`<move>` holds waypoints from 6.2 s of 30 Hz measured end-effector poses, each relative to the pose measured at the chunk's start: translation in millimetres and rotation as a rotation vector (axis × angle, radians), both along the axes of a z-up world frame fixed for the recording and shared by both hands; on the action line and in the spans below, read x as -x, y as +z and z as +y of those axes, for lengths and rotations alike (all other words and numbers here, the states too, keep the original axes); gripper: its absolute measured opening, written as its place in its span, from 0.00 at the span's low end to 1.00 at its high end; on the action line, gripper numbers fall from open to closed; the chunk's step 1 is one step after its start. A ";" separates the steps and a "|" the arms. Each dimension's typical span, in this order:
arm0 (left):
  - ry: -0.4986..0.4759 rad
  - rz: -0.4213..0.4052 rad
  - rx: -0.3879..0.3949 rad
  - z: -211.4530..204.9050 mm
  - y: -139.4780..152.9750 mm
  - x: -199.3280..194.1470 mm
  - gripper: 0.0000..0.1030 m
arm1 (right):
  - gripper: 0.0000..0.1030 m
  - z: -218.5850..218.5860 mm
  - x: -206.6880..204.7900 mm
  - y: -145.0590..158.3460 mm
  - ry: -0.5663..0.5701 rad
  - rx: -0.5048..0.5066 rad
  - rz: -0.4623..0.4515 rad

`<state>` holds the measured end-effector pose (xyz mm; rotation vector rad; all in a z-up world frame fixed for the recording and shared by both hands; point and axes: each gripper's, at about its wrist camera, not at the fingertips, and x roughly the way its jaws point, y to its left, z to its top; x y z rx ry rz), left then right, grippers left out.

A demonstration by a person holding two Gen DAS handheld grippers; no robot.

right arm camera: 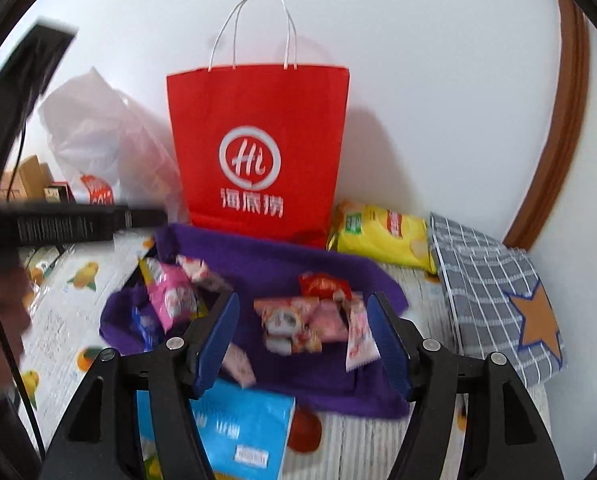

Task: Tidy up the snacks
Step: 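Move both tools back toward the green and yellow chip bags, then grasp the yellow chip bag with the right tool while the left tool grasps the green chip bag, then carry the yellow chip bag with the right tool while the left tool carries the green bag over the towel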

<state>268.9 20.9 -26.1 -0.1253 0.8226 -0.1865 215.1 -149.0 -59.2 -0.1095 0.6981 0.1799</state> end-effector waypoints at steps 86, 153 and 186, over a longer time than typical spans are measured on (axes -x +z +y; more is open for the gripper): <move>-0.089 0.207 -0.116 -52.2 -161.0 159.1 0.51 | 0.47 -76.3 117.9 -125.1 -0.136 -0.083 0.109; 0.005 -0.101 -0.034 -5.6 3.1 81.2 0.40 | 0.47 -3.6 9.2 25.7 0.043 -0.068 -0.090; -0.017 0.174 -0.015 -8.2 -87.0 -63.4 0.40 | 0.47 -16.5 -128.1 -51.1 0.014 -0.031 0.131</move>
